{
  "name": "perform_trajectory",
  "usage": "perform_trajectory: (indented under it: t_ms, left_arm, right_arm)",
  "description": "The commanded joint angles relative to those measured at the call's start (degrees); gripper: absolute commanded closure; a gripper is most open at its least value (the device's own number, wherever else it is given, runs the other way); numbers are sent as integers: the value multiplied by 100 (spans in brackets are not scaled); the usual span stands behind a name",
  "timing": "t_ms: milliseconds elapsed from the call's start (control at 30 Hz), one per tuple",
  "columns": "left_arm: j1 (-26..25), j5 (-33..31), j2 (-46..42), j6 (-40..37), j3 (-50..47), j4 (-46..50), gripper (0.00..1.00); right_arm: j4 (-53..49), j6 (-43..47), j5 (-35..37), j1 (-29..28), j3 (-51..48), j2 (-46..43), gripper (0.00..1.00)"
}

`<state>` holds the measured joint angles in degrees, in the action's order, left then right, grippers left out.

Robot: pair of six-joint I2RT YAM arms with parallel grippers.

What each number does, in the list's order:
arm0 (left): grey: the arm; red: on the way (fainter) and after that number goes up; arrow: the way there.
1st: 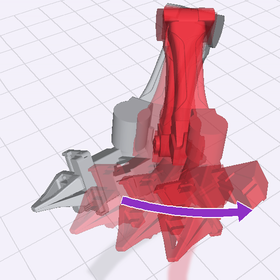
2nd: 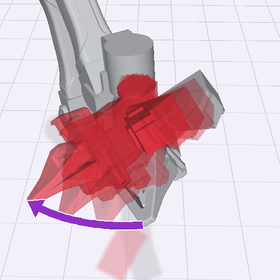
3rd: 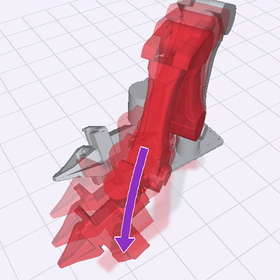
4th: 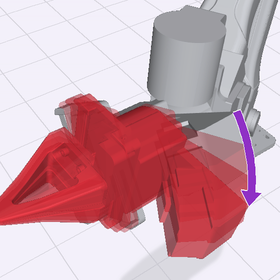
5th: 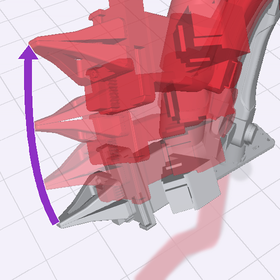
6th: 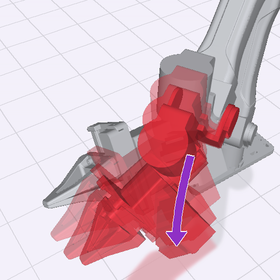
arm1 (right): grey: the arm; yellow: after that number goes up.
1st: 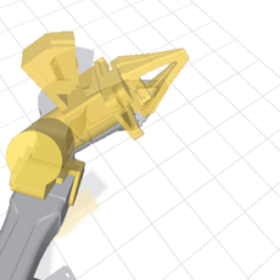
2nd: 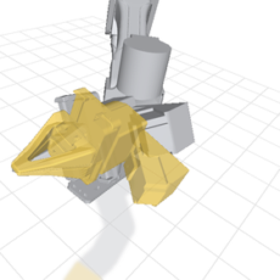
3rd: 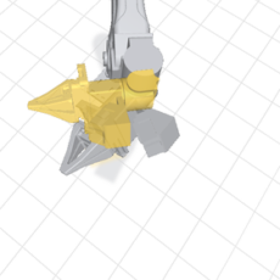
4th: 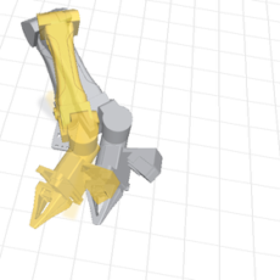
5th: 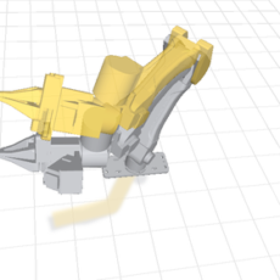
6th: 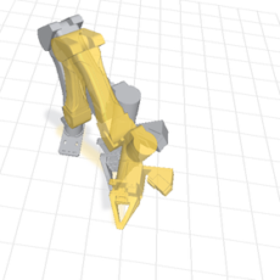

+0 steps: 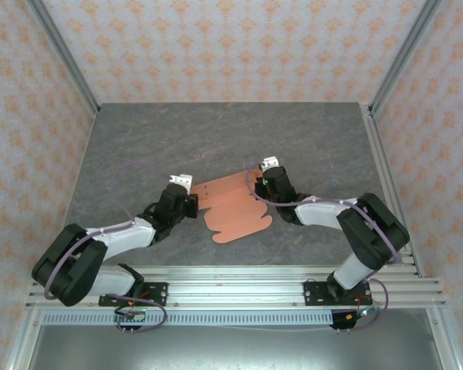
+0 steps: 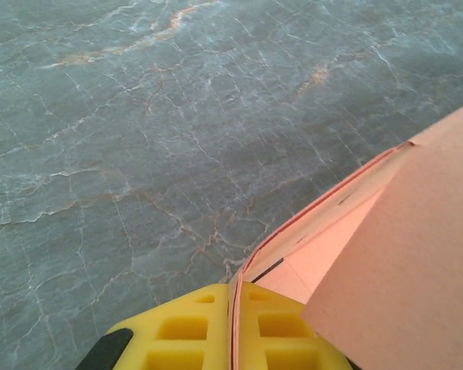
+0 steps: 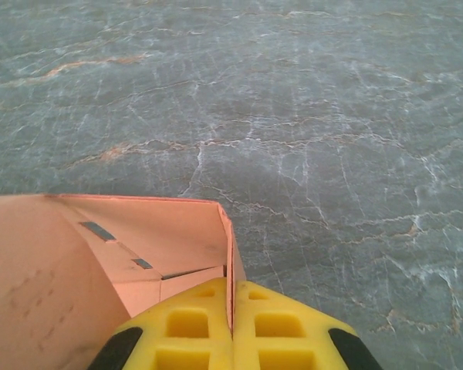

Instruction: Fold the paper box

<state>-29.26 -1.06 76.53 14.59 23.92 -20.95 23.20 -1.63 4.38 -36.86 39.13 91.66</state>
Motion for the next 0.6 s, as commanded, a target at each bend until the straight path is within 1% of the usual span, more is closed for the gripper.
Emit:
perform_trajectory:
  t_ms: [0, 100, 233, 433, 567]
  left_arm:
    - [-180, -431, 176, 405, 52, -1051, 95]
    - [-217, -565, 334, 532, 72, -1371, 95]
    - [-293, -557, 489, 613, 229, -1584, 96]
    - [-466, -554, 506, 833, 380, -1593, 96]
    - [-564, -615, 585, 900, 455, -1529, 97]
  right_arm:
    - [-336, -642, 412, -274, 4, 154, 100]
    - [-525, -1012, 559, -410, 75, 156, 100]
    - [-674, -1371, 654, -609, 86, 21, 100]
    - [-730, -2055, 253, -647, 103, -251, 100]
    - [-518, -2240, -18, -647, 51, -337, 100]
